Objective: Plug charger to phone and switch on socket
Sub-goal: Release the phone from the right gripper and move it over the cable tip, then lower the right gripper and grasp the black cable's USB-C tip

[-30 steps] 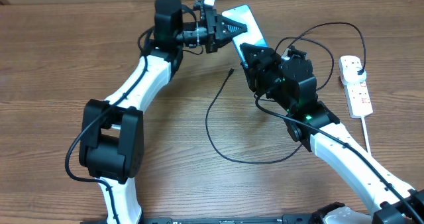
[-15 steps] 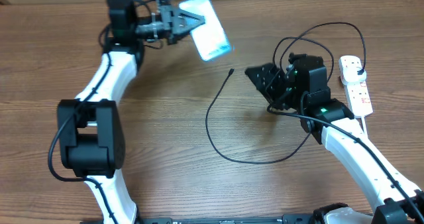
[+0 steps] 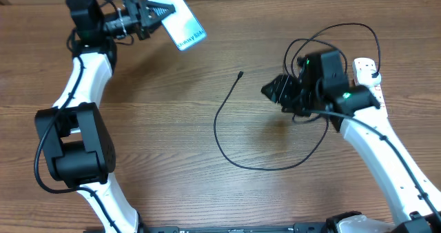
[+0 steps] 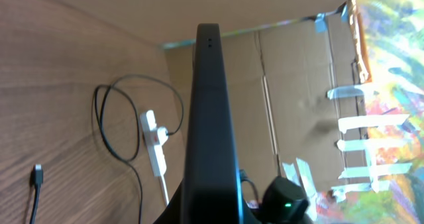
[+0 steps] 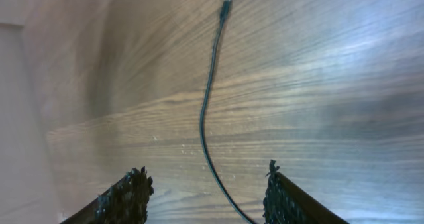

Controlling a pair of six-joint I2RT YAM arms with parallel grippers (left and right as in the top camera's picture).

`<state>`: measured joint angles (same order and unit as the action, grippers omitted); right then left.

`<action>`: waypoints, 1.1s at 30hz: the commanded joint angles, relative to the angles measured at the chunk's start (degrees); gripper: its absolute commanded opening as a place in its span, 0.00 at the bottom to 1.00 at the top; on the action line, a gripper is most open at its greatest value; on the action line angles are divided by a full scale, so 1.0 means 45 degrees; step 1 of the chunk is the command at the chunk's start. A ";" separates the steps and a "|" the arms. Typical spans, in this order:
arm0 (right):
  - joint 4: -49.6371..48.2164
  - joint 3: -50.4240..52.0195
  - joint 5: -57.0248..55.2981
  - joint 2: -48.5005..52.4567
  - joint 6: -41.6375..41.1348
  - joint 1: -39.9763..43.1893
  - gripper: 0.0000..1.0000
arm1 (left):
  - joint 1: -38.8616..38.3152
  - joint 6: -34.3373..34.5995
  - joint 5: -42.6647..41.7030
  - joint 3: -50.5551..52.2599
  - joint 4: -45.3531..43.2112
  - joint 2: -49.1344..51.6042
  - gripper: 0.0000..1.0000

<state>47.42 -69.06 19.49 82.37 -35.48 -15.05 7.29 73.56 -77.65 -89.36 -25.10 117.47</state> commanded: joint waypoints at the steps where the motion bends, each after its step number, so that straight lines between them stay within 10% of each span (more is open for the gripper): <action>1: 0.1049 -0.2050 -0.0714 0.0573 0.1418 0.0005 0.58 | 0.0083 0.0860 -0.0102 -0.0991 -0.0136 -0.0253 0.04; 18: 0.3317 -0.5897 -0.0607 0.3619 0.1807 -0.0180 0.57 | 0.0015 0.1909 0.1200 -0.1957 0.1044 -0.0253 0.04; 33: 0.1467 -0.5897 -0.0597 0.5173 0.1127 -0.0947 0.54 | -0.0039 -0.9015 0.4299 -0.1957 1.3644 -0.0248 0.04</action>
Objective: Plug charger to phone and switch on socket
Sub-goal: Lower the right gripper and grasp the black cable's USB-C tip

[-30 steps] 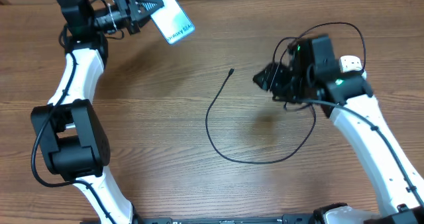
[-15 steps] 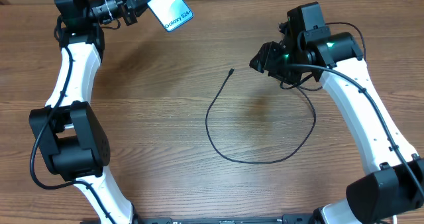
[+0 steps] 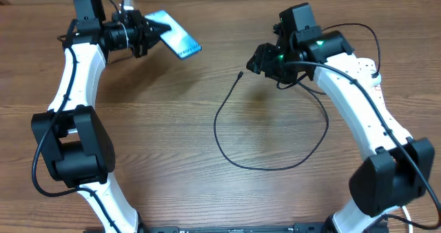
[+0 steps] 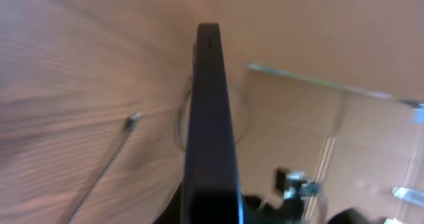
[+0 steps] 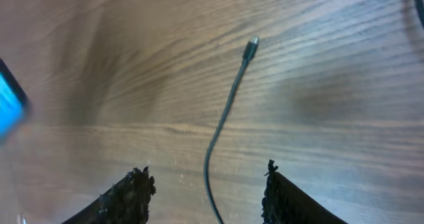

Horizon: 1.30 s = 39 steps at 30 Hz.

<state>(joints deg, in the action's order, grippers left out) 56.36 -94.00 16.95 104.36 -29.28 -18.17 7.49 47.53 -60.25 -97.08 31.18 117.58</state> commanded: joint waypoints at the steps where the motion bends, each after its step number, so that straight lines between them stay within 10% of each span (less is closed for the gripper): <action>1: -0.0675 -0.0355 -0.0044 0.0379 -0.0311 -0.0316 0.53 | -0.0083 -0.3808 0.0437 -0.0243 0.1734 -0.0272 0.04; 12: -0.1088 -0.1263 -0.0063 0.2365 -0.0952 -0.0806 0.46 | 0.0228 -0.5382 -0.4167 -0.0277 0.2210 -0.0277 0.04; 39: -0.3021 -0.1608 -0.1103 0.5688 -0.2759 -0.1166 0.34 | 0.0253 -0.5134 -0.3463 -0.0277 0.2409 -0.0272 0.04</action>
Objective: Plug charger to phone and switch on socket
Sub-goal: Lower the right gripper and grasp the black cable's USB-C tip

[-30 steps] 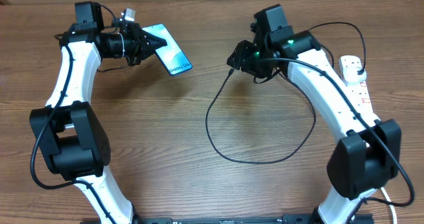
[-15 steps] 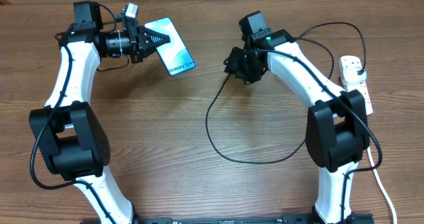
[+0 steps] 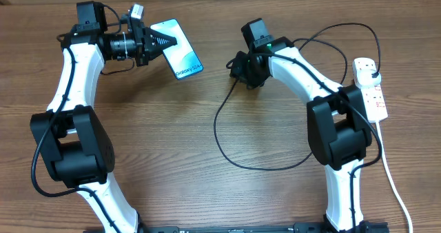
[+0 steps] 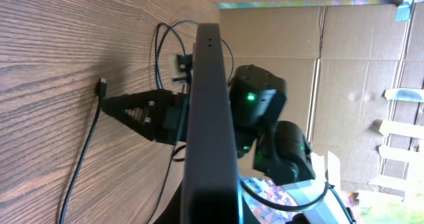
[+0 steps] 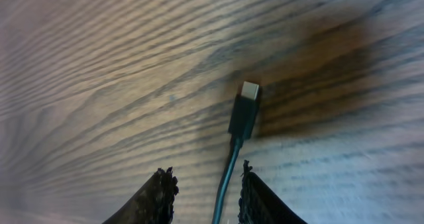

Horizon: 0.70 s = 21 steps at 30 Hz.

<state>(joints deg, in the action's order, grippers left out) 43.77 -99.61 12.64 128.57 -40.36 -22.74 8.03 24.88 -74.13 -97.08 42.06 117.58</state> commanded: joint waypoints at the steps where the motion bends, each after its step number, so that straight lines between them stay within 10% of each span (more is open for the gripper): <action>1: -0.0248 -0.0359 -0.0151 0.0340 -0.0393 -0.0170 0.34 | 0.0131 -0.0102 -0.0384 -0.0277 -0.0005 -0.0272 0.04; 21: 0.0573 -0.0355 -0.0840 0.0962 0.1753 -0.0223 0.04 | 0.0126 -0.0102 -0.0379 -0.0277 0.0034 -0.0272 0.04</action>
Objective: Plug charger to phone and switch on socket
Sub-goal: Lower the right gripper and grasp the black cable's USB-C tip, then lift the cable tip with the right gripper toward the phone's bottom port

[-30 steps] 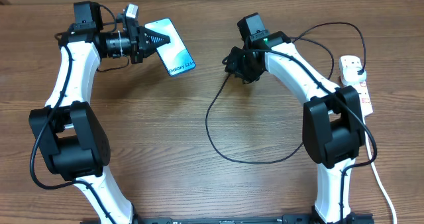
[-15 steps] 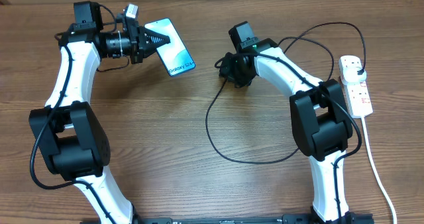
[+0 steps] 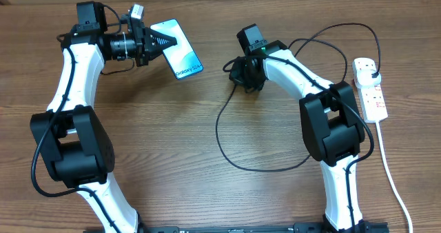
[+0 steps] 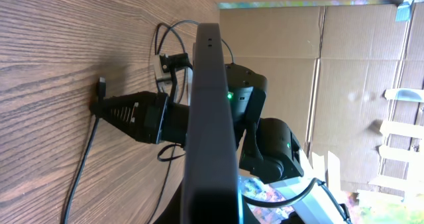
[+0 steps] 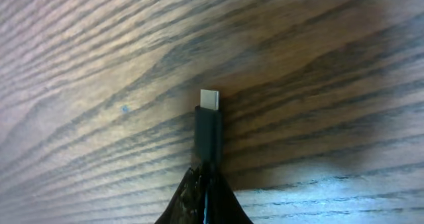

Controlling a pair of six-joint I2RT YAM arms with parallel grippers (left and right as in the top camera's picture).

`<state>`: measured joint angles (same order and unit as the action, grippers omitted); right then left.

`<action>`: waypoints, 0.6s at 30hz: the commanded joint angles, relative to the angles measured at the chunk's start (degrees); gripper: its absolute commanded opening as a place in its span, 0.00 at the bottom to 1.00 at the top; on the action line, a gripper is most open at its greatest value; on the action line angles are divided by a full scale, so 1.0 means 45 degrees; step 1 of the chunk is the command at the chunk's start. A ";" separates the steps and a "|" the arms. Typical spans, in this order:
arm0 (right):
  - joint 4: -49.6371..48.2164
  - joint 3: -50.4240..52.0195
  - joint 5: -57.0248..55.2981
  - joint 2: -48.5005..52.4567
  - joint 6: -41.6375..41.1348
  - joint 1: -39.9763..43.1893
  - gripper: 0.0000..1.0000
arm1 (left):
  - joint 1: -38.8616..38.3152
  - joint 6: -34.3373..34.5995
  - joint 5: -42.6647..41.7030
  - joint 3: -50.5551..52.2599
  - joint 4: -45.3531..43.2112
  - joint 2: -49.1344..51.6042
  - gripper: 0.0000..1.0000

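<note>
My left gripper (image 3: 148,42) is shut on the phone (image 3: 178,49), held above the table at the back left with its blue screen up. In the left wrist view the phone's dark edge (image 4: 209,118) runs down the middle. The black charger cable (image 3: 227,123) loops over the middle of the table. Its plug (image 5: 209,128) lies on the wood with the silver tip showing. My right gripper (image 3: 233,65) is shut on the cable just behind the plug. The white socket strip (image 3: 368,88) lies at the right edge.
The cable coils again behind the right arm near the socket strip, whose white lead (image 3: 396,185) runs toward the front right. Cardboard walls (image 4: 344,65) stand beyond the table's far edge.
My right gripper's fingers stood apart on either side of the plug; now they are shut on the cable behind it. The left gripper and phone have not moved.
My left gripper held the phone at the back left throughout, turning it between moments. My right gripper was open near the socket strip, then open near the plug, then straddling it, and now is shut on the cable.
</note>
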<state>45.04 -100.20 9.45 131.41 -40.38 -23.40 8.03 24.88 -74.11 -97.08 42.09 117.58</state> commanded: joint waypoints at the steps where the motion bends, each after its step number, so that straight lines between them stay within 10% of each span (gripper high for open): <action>1: 0.0452 -0.0223 -0.0010 0.0330 0.2259 -0.0078 0.04 | 0.0117 -0.0092 -0.0389 -0.0277 0.0029 -0.0272 0.04; 14: 0.5508 -0.0228 0.0967 0.0325 0.6052 -0.0243 0.04 | 0.0044 0.0005 0.0146 -0.0277 0.0019 -0.0272 0.04; 18: 0.5615 -0.0228 0.0981 0.0325 0.5882 -0.0238 0.30 | 0.0044 0.0005 0.0141 -0.0277 0.0019 -0.0272 0.04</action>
<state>70.48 -101.60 14.22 131.46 -15.86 -24.16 8.03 24.91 -72.07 -97.08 42.22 117.58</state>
